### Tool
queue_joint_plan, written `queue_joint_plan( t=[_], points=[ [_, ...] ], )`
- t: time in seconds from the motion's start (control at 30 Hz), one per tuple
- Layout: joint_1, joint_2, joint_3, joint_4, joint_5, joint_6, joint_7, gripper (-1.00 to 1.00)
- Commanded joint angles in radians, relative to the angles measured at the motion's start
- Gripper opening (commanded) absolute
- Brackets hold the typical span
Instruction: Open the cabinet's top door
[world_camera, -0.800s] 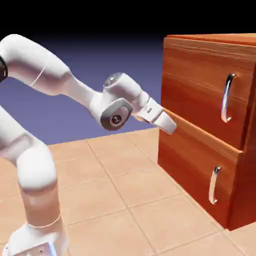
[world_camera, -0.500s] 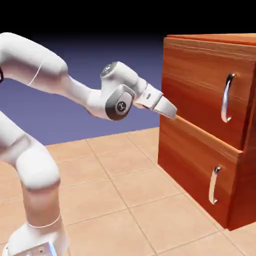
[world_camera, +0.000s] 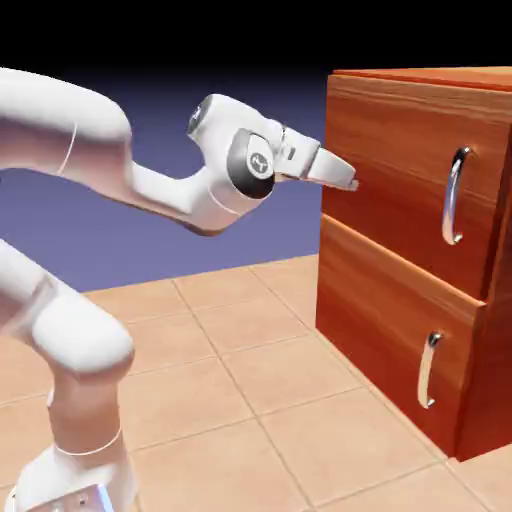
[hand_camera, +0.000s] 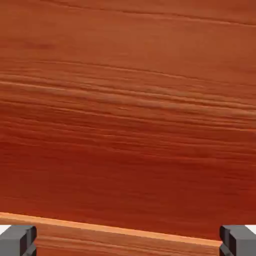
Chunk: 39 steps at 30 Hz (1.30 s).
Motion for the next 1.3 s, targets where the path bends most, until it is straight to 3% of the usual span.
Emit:
queue_joint_plan(
  t=[0.0, 1.27],
  points=[
    [0.017, -0.006, -0.018, 0.009, -0.044, -0.002, 0.031, 0.0],
    [0.644, -0.217, -0.702, 0.361, -1.696, -0.075, 1.226, 0.0]
  ],
)
